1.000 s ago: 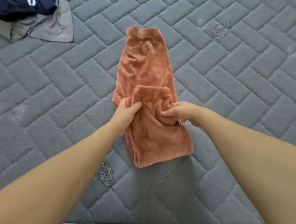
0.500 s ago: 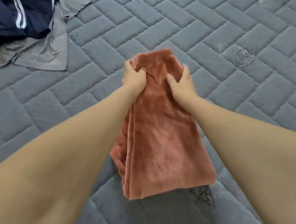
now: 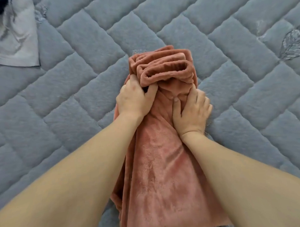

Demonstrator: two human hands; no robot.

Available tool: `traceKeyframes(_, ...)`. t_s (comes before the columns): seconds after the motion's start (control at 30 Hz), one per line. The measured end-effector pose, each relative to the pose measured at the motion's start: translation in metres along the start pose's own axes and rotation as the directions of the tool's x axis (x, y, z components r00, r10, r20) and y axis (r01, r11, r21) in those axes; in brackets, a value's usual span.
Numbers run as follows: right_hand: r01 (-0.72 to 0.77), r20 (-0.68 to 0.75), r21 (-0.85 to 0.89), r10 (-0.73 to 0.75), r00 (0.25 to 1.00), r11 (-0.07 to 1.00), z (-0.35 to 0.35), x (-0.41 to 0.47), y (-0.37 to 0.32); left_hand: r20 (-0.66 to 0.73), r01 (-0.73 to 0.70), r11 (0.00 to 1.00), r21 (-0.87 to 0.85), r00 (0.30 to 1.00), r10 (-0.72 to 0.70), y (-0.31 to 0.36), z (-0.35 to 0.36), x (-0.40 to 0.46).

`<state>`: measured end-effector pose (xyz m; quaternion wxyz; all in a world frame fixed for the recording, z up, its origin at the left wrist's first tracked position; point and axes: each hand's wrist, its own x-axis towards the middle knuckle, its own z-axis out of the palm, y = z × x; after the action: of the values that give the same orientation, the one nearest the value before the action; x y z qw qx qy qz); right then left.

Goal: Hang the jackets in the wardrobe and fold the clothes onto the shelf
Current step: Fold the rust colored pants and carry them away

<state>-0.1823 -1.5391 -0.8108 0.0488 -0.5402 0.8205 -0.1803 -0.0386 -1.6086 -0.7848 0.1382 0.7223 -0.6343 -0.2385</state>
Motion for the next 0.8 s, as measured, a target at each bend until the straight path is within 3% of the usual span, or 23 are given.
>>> traceKeyframes(0.3, 0.016, 0.003, 0.042, -0.016, 1.000, 0.999, 0.004, 0.002, 0.000, 0.058, 0.162, 0.987, -0.002, 0.985, -0.161, 0.003, -0.001, 0.031)
traceKeyframes(0.43, 0.013, -0.014, 0.055, -0.012, 1.000, 0.998, 0.007, 0.005, 0.003, 0.175, 0.256, 0.964, -0.066, 0.954, -0.242, 0.002, -0.003, 0.049)
traceKeyframes(0.53, -0.042, 0.048, 0.142, 0.035, 0.998, 0.989, 0.001, 0.010, 0.002, 0.270, 0.306, 0.923, -0.234, 0.932, -0.241, 0.006, -0.015, 0.050)
traceKeyframes(0.6, -0.087, 0.122, 0.244, 0.059, 0.991, 0.966, -0.008, 0.013, 0.005, 0.383, 0.371, 0.810, -0.454, 0.902, -0.198, 0.007, -0.029, 0.035)
traceKeyframes(0.67, -0.155, 0.253, 0.414, 0.050, 0.966, 0.897, -0.023, 0.011, 0.015, 0.455, 0.400, 0.664, -0.632, 0.885, -0.099, 0.005, -0.046, 0.001)
traceKeyframes(0.73, -0.287, 0.376, 0.650, 0.030, 0.926, 0.703, -0.043, -0.004, 0.028, 0.314, 0.302, 0.739, -0.602, 0.941, -0.129, -0.008, -0.057, -0.050)
traceKeyframes(0.8, -0.427, 0.463, 0.738, 0.068, 0.884, 0.523, -0.064, -0.039, 0.046, 0.164, 0.235, 0.840, -0.490, 0.971, -0.176, -0.037, -0.063, -0.113)
